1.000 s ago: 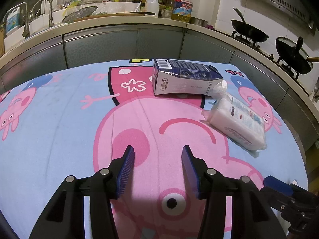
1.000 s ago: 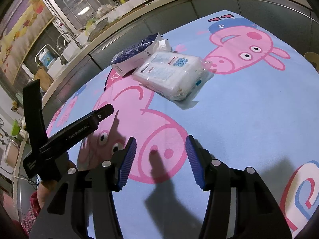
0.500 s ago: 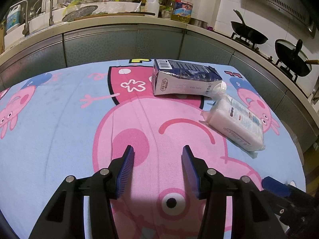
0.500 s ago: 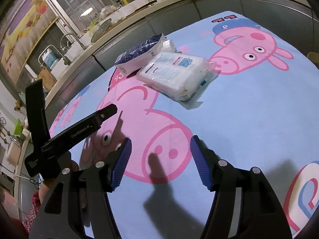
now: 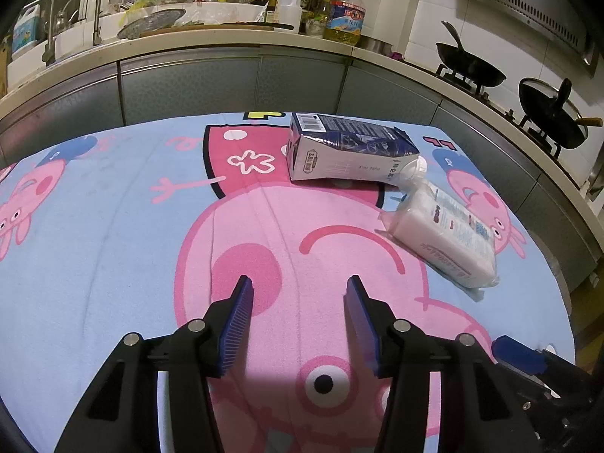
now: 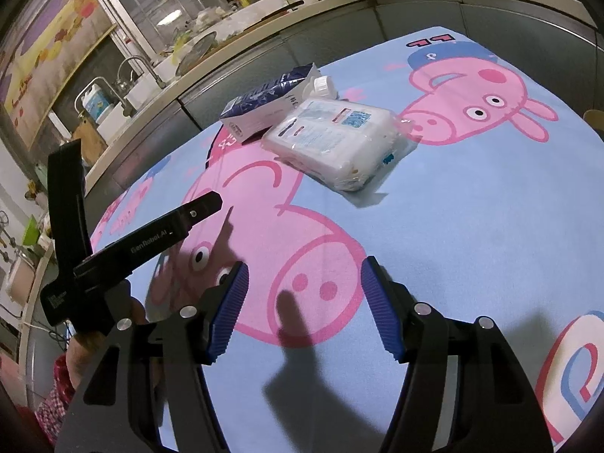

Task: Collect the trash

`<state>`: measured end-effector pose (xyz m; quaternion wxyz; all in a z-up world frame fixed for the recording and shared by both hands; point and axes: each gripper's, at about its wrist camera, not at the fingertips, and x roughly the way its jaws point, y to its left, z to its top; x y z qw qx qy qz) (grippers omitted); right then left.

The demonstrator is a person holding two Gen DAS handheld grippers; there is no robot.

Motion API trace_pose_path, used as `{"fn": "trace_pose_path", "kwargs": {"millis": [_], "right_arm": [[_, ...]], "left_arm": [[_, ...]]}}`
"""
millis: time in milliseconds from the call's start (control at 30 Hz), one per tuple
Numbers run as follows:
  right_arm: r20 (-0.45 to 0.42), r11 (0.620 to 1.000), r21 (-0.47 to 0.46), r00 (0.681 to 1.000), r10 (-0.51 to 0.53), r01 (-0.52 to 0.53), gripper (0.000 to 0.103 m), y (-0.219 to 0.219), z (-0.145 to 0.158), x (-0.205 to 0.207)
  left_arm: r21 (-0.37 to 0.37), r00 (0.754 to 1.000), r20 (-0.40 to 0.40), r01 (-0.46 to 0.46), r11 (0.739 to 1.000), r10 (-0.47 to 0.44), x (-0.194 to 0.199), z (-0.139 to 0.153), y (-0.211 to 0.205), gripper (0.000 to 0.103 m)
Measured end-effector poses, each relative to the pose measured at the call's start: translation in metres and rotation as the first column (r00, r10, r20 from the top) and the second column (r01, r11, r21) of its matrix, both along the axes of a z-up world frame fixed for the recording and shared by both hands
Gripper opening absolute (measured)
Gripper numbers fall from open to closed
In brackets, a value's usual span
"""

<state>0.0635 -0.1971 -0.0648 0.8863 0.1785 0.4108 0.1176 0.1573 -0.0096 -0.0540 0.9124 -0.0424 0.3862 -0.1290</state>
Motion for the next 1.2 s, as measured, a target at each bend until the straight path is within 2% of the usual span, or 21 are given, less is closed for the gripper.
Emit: {"fn": "trace_pose_path", "kwargs": {"millis": [200,333,500,633,867,1067,1133,1200], "right_arm": [[-0.033,1.0,0.015,0.999,-0.016,0.016,0.061,-0.003,0.005,0.0],[0.047,0.998,-0.002,0.997,-0.067,0.067,0.061,-0.018,0.026,0.002],[0.032,0.989,0.042,0.989,-0.145,0.143,0.059,-0.044,0.037,0.03],[0.004,0.985,0.058,0.986,-0.164,0.164,0.056,-0.048,0.035,0.053],[-0.046,0.984,0.068,0.986,-0.159,0.162,0.051,-0.045,0.026,0.086],[-0.082,0.987,0.076,0.988,-0.133,0.139,0.045,-0.035,0.015,0.093],[-0.09,0.989,0.091,0.99,-0.106,0.114,0.043,-0.03,0.015,0.092],[-0.096,0.995,0.091,0.995,-0.037,0.046,0.042,-0.013,0.014,0.088]], "left_arm": [[-0.005,1.0,-0.001,0.001,1.0,-0.001,0.0,0.0,0.001,0.052],[-0.005,1.0,0.0,0.0,1.0,0.0,-0.001,0.0,0.001,0.052],[-0.008,1.0,0.0,0.0,1.0,0.0,-0.001,0.0,0.001,0.052],[-0.009,1.0,-0.001,-0.001,1.0,0.001,-0.002,0.0,0.001,0.052],[-0.014,1.0,-0.001,-0.001,1.0,0.001,-0.002,0.001,0.001,0.052],[-0.037,1.0,-0.003,-0.003,0.999,0.003,-0.002,0.001,0.003,0.052],[-0.049,1.0,-0.004,-0.008,0.999,0.008,-0.001,0.002,0.006,0.052],[-0.068,1.0,-0.007,-0.022,0.997,0.022,0.0,0.002,0.01,0.052]]}}
